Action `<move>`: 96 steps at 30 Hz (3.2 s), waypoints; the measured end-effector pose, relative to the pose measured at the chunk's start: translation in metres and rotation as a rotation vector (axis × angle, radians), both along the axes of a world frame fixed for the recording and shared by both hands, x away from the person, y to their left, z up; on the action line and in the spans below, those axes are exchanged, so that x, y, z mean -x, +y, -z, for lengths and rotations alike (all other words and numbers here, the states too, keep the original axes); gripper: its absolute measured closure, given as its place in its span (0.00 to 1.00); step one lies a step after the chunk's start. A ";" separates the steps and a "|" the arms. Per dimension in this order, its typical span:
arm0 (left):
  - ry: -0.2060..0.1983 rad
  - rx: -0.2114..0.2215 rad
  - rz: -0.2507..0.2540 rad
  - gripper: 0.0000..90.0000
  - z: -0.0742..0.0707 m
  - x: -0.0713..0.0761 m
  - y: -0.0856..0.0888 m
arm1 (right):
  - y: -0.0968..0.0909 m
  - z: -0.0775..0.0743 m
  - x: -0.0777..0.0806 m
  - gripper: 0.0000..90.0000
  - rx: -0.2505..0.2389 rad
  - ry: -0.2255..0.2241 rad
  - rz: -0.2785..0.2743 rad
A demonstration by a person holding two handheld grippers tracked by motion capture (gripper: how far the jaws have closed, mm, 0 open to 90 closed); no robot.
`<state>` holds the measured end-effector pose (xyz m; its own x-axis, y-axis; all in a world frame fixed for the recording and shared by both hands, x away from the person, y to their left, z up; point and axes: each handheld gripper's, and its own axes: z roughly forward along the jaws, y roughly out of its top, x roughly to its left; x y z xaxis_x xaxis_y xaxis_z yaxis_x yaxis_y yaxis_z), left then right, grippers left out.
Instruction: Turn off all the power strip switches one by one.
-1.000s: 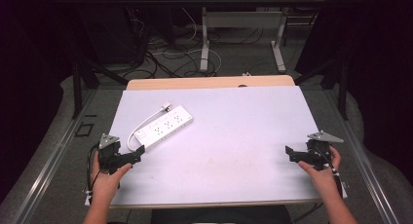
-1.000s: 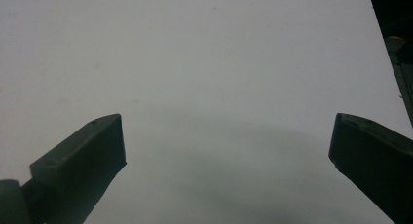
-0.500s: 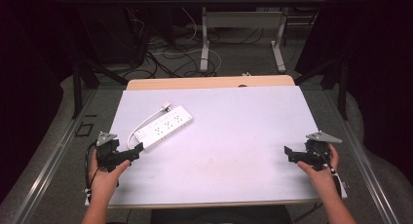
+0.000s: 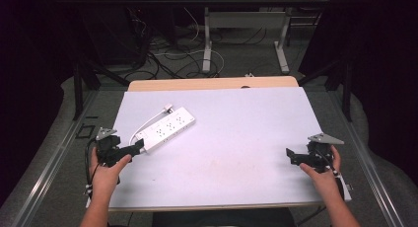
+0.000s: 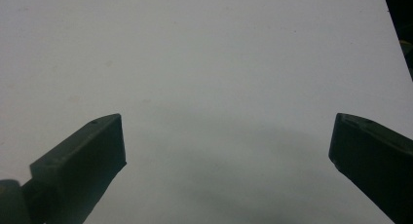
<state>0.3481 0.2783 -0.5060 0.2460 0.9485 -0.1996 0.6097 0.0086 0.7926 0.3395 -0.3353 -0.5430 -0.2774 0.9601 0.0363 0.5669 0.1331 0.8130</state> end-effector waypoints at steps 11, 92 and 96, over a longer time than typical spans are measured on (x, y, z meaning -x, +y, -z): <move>0.011 -0.064 0.016 0.18 -0.010 -0.014 -0.005 | 0.002 0.002 -0.001 0.00 0.006 0.002 -0.014; 0.218 -0.201 0.070 0.99 -0.020 -0.087 -0.022 | 0.004 0.006 -0.002 0.00 0.028 0.023 -0.038; 0.237 -0.198 0.064 1.00 -0.018 -0.088 -0.022 | 0.004 0.006 -0.002 0.00 0.028 0.023 -0.038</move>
<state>0.4362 0.2561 -0.4880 0.2751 0.9588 -0.0713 0.7719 -0.1760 0.6109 0.3418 -0.3309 -0.5493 -0.3127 0.9497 0.0162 0.5793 0.1772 0.7956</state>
